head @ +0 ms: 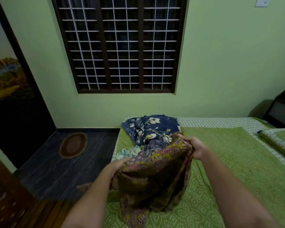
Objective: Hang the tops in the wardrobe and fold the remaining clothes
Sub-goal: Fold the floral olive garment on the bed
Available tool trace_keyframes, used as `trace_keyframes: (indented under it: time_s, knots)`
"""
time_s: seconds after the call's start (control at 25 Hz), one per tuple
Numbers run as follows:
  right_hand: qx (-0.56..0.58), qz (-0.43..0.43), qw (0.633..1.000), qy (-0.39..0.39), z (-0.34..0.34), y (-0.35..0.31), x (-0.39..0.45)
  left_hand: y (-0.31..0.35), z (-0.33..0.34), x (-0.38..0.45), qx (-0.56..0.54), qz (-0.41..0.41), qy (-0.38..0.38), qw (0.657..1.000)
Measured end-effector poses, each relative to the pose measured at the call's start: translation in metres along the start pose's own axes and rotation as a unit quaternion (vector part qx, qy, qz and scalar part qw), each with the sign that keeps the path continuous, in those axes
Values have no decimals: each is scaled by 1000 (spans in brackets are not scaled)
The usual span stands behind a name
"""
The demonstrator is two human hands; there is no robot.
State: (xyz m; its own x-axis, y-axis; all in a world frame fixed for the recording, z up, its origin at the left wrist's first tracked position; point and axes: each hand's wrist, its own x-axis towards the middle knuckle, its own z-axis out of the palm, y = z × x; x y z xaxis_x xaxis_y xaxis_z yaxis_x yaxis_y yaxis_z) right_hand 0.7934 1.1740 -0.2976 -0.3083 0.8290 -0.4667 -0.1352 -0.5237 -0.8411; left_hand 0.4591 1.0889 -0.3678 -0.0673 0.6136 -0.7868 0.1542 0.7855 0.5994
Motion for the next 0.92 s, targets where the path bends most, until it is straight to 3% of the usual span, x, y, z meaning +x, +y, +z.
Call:
trace_keyframes:
  time_s: [0.08,0.16,0.24,0.32,0.4,0.44,0.48,0.52,0.56,0.64,0.8,0.92]
  knots:
    - [-33,27,999,23,-3,11,5,-15,10,-2,203,-36,9,978]
    - [-150,44,984,81,-12,23,11,-21,11,-3,353,-56,39,933]
    - [-279,62,943,168,-24,38,17,-29,2,-4,398,-102,61,910]
    - [-321,79,921,204,-34,49,19,-37,-12,2,425,-63,139,892]
    - [-290,46,933,207,-45,55,22,-43,-28,14,404,-26,173,898]
    - [-263,24,941,213,-49,53,19,-44,-37,20,333,-2,188,924]
    - [-227,-1,949,217,-51,49,14,-44,-44,23,194,30,204,959]
    - [-191,-30,957,217,-55,45,11,-41,-50,25,33,85,230,969]
    - [-167,-51,962,210,-54,39,5,-36,-56,23,-64,134,266,952]
    - [-185,-83,958,201,-55,26,5,-18,-63,9,-118,208,299,924]
    - [-299,-152,916,219,-49,-7,12,14,-70,-16,5,319,381,868]
    - [-371,-224,867,246,-39,-63,9,59,-84,-51,27,408,456,791]
